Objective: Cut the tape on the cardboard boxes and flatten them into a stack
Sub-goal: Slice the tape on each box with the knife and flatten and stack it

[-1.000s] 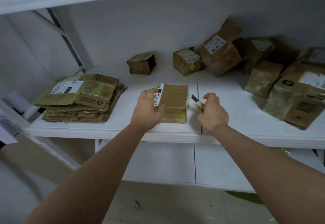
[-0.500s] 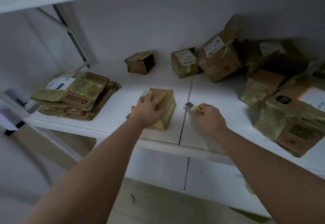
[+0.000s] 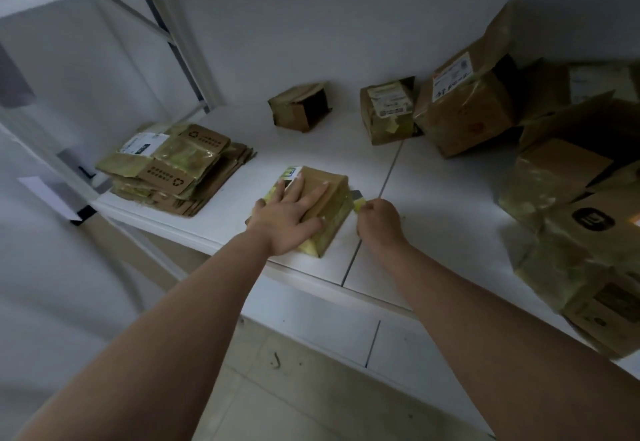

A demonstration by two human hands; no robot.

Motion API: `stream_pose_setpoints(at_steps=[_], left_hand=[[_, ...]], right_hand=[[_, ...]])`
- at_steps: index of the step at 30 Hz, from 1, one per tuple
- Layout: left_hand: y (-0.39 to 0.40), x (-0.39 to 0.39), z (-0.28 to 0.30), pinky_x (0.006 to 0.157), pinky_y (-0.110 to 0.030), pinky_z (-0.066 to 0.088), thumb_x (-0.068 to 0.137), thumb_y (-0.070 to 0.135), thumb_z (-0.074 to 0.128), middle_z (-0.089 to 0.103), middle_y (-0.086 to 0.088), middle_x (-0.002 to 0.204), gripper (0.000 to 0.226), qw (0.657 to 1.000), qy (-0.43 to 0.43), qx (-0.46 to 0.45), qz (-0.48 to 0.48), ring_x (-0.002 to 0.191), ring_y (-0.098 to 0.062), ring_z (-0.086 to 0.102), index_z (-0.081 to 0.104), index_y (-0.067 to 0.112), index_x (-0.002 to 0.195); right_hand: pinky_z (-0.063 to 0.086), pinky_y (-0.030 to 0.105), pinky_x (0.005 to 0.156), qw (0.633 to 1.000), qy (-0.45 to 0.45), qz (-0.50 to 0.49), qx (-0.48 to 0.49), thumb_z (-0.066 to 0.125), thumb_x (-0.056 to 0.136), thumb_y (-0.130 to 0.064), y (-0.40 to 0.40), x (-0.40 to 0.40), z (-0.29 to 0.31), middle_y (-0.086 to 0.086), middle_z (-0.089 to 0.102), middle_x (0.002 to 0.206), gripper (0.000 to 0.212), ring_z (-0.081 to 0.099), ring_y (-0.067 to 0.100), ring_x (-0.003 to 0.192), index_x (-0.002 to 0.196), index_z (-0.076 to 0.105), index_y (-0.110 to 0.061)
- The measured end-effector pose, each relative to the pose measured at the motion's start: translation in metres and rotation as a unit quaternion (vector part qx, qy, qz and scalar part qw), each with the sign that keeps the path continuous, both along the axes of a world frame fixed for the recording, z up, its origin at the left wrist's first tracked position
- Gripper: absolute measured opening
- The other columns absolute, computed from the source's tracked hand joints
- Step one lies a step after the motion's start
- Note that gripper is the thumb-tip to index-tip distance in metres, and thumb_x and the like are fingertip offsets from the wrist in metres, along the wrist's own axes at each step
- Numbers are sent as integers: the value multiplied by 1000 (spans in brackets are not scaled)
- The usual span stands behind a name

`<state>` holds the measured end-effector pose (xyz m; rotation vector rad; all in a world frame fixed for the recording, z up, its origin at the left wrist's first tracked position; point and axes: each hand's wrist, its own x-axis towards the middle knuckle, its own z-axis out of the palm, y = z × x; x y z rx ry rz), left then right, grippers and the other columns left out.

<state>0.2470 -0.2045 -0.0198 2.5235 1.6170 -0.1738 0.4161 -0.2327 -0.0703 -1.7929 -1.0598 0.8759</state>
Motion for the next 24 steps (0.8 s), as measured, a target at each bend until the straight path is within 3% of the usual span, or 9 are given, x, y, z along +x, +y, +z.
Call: stream_pose_setpoints(at_steps=[4,10,15,20,22,24], left_hand=[[-4,5,2,115,-57,10,97,54,30,-11,4,161,59,1000,-4,-16,16,148,-26,-11,-4,55,146],[-14,9,10,119,-47,-3,103,38,29,-13,-5,161,55,984,-130,-109,54,145,-31,-21,4,39,152],[-11,9,8,117,-44,-7,103,46,19,-20,-7,159,56,993,-60,-103,19,142,-30,-28,-4,36,152],[-11,10,8,119,-51,-2,103,47,17,-22,-5,159,55,995,-46,-87,14,142,-27,-28,-7,37,151],[-13,11,7,119,-52,-1,103,47,16,-21,-6,159,55,996,-44,-81,19,143,-27,-27,-6,37,151],[-14,11,6,118,-53,-1,103,47,15,-20,-7,159,55,996,-43,-73,22,143,-28,-26,-6,37,151]], right_hand=[[50,40,74,999,36,5,-7,43,85,-10,5,-5,2,18,64,88,18,64,37,91,83,60,-9],[36,26,65,999,16,15,-36,49,87,-5,25,-2,10,14,56,86,16,55,26,80,95,63,-2],[35,24,59,998,19,26,-47,50,87,-3,29,9,8,8,52,72,10,53,23,77,89,60,-3],[38,22,56,990,21,122,-69,43,93,-7,7,14,11,6,51,80,17,43,11,60,82,55,-12],[34,18,45,988,45,121,-82,46,91,-4,-4,7,12,4,48,68,19,40,10,53,76,54,-11],[24,11,33,985,96,92,-106,50,90,-2,-18,-3,17,6,44,60,10,38,13,41,85,58,-4]])
